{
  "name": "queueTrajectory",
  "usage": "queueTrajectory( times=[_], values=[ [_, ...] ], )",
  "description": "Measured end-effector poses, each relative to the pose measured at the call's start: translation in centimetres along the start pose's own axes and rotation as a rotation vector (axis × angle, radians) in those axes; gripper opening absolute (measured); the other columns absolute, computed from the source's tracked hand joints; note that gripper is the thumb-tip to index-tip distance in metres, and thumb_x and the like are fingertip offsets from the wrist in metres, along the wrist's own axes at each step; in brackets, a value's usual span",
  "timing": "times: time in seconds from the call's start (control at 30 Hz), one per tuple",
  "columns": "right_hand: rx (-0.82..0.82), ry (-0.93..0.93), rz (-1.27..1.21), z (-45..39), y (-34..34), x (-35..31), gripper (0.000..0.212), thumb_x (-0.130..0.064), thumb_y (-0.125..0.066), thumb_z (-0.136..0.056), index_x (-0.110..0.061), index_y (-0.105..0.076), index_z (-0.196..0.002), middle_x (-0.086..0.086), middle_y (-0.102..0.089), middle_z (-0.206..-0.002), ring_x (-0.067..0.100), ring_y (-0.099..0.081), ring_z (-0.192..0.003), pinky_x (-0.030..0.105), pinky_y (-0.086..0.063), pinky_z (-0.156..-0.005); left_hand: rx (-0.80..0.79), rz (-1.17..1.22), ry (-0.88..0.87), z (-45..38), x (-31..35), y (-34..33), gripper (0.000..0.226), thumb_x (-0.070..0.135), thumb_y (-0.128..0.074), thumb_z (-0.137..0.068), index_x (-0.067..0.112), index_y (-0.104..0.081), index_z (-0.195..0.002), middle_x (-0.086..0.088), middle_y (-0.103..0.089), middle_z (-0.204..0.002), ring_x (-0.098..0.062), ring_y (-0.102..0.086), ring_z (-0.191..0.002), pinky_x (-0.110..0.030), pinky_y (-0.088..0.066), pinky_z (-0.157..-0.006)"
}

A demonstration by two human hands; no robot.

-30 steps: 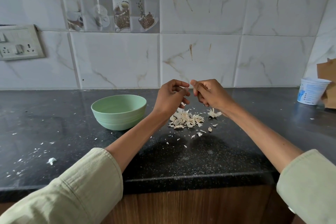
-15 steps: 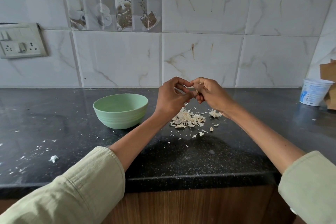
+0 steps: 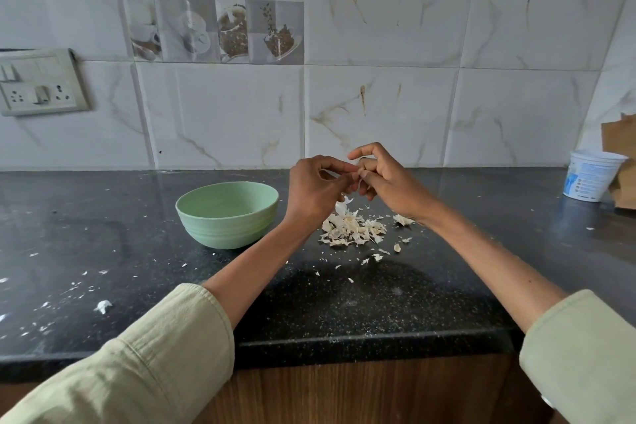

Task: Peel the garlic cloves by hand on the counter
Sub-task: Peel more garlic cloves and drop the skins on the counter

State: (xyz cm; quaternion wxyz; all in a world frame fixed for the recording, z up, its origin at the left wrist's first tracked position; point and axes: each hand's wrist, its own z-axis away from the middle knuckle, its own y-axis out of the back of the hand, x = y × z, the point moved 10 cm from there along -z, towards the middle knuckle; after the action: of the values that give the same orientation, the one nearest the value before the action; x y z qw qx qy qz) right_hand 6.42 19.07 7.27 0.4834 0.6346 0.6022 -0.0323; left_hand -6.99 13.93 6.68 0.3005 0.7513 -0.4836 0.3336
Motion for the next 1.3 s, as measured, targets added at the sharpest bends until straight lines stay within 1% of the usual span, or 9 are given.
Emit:
queueTrajectory(
  times=[0.13, 0.23, 0.43, 0.57, 0.73, 0.93, 1.1, 1.2, 1.3],
  values=[
    [0.057, -0.033, -0.073, -0.1, 0.8, 0.3, 0.019, -0.005, -0.053, -0.108, -0.011, -0.052, -0.127, 0.006, -0.075, -0.101, 0.019, -0.069, -0.082, 0.03, -0.056, -0.073, 0.03, -0.011, 0.009, 0.0, 0.0, 0.3, 0.007, 0.017, -0.086, -0.088, 0.014, -0.082, -0.093, -0.006, -0.077, -0.075, -0.028, -0.075, -0.072, -0.041, -0.063, -0.062],
    [0.084, -0.074, -0.124, -0.2, 1.2, 0.7, 0.017, -0.005, -0.057, -0.106, -0.01, -0.057, -0.122, 0.003, -0.077, -0.101, 0.019, -0.073, -0.083, 0.029, -0.057, -0.075, 0.058, -0.035, 0.016, 0.1, 0.1, 0.5, 0.008, 0.016, -0.087, -0.087, 0.014, -0.081, -0.092, -0.005, -0.077, -0.074, -0.031, -0.073, -0.068, -0.044, -0.06, -0.059],
    [0.101, -0.072, -0.148, -0.3, 1.3, 0.6, 0.018, 0.002, -0.057, -0.103, -0.005, -0.059, -0.119, 0.006, -0.076, -0.091, 0.02, -0.074, -0.08, 0.03, -0.059, -0.075, 0.063, -0.083, -0.018, 0.2, 0.5, 0.3, 0.009, 0.013, -0.087, -0.085, 0.017, -0.08, -0.088, 0.0, -0.077, -0.087, -0.021, -0.073, -0.068, -0.042, -0.063, -0.063],
    [0.095, -0.079, -0.185, -0.3, 1.3, 0.5, 0.01, -0.001, -0.06, -0.103, -0.004, -0.061, -0.113, 0.007, -0.078, -0.086, 0.023, -0.075, -0.08, 0.033, -0.061, -0.076, 0.078, -0.102, -0.024, 0.1, 0.5, 0.4, 0.009, 0.017, -0.087, -0.086, 0.02, -0.079, -0.088, 0.001, -0.076, -0.08, -0.019, -0.072, -0.066, -0.043, -0.063, -0.065],
    [0.085, -0.094, -0.21, -0.1, 1.3, 0.3, 0.006, -0.003, -0.06, -0.104, -0.001, -0.062, -0.109, 0.008, -0.079, -0.086, 0.024, -0.076, -0.08, 0.034, -0.063, -0.077, 0.075, -0.138, -0.041, 0.1, 0.4, 0.3, 0.01, 0.024, -0.086, -0.086, 0.025, -0.076, -0.089, 0.006, -0.075, -0.082, -0.015, -0.072, -0.066, -0.048, -0.063, -0.067],
    [0.134, -0.044, -0.14, 0.0, 2.3, -0.2, 0.008, -0.009, -0.07, -0.1, -0.004, -0.074, -0.104, 0.009, -0.08, -0.087, 0.025, -0.077, -0.081, 0.033, -0.063, -0.076, 0.083, -0.114, -0.018, 0.2, 0.2, 0.5, 0.017, 0.029, -0.087, -0.086, 0.021, -0.074, -0.092, 0.003, -0.076, -0.083, -0.018, -0.074, -0.065, -0.045, -0.064, -0.064],
    [0.154, 0.015, -0.078, 0.3, 2.7, -0.9, 0.007, -0.01, -0.076, -0.096, -0.007, -0.08, -0.102, 0.002, -0.081, -0.087, 0.013, -0.077, -0.081, 0.022, -0.059, -0.073, 0.066, -0.046, -0.013, 0.3, 0.6, 0.6, 0.018, 0.017, -0.086, -0.087, 0.013, -0.074, -0.1, -0.004, -0.077, -0.085, -0.022, -0.075, -0.063, -0.038, -0.062, -0.056],
    [0.146, 0.024, -0.062, 0.3, 2.8, -1.0, 0.008, -0.012, -0.078, -0.095, -0.007, -0.081, -0.101, 0.001, -0.081, -0.086, 0.015, -0.078, -0.082, 0.023, -0.06, -0.074, 0.049, -0.042, -0.006, 0.3, 0.6, 0.5, 0.011, 0.012, -0.083, -0.089, 0.01, -0.078, -0.098, -0.004, -0.078, -0.08, -0.023, -0.075, -0.063, -0.038, -0.063, -0.058],
    [0.137, 0.028, -0.061, 0.3, 2.8, -1.0, 0.007, -0.011, -0.077, -0.096, -0.006, -0.08, -0.1, 0.002, -0.082, -0.087, 0.019, -0.079, -0.085, 0.026, -0.061, -0.075, 0.045, -0.022, 0.007, 0.3, 0.5, 0.7, 0.013, 0.014, -0.086, -0.088, 0.008, -0.08, -0.097, -0.005, -0.079, -0.078, -0.022, -0.075, -0.063, -0.032, -0.061, -0.058]
  ],
)
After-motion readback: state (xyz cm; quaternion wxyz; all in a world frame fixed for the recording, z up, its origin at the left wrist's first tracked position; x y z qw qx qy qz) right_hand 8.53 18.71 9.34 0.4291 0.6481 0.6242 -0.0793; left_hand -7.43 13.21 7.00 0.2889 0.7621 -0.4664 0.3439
